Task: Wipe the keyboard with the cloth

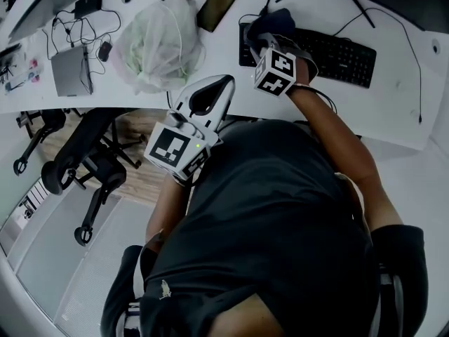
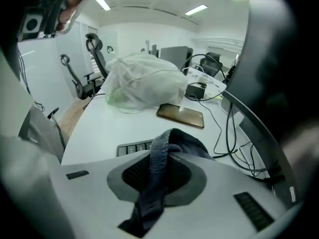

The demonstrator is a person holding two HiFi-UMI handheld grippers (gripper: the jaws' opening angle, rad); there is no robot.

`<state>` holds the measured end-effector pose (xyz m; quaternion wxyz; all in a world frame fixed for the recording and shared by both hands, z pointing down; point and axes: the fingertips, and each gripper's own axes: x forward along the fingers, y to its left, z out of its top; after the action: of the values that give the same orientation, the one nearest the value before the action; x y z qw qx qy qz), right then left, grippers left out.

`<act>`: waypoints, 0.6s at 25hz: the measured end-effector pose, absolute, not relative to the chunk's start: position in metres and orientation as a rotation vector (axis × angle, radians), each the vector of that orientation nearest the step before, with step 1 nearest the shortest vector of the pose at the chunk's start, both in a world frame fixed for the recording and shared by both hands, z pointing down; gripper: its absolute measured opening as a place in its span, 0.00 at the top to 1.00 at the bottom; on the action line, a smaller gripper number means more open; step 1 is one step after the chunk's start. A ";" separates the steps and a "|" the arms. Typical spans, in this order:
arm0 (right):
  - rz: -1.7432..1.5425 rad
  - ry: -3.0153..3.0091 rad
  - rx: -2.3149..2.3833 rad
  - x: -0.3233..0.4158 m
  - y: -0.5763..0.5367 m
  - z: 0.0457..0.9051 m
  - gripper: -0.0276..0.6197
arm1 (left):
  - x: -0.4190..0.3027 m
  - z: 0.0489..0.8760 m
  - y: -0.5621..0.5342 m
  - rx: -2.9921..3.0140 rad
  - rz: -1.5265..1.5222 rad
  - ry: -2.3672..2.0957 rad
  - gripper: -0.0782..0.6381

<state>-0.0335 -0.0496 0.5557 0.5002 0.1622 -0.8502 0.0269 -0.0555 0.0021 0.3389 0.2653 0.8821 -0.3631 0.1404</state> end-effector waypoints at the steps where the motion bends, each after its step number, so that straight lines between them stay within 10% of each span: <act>1: 0.075 -2.042 0.414 -0.028 -0.057 0.559 0.87 | -0.058 0.342 0.003 2.371 0.377 -0.988 0.89; 15: 0.007 -2.031 0.280 -0.043 -0.017 0.573 0.88 | -0.052 0.356 -0.014 2.365 0.370 -0.933 0.89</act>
<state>-0.0428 -0.0170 0.5725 0.5190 0.1166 -0.8468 0.0029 -0.0520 -0.0137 0.3557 0.2825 0.8831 -0.3482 0.1380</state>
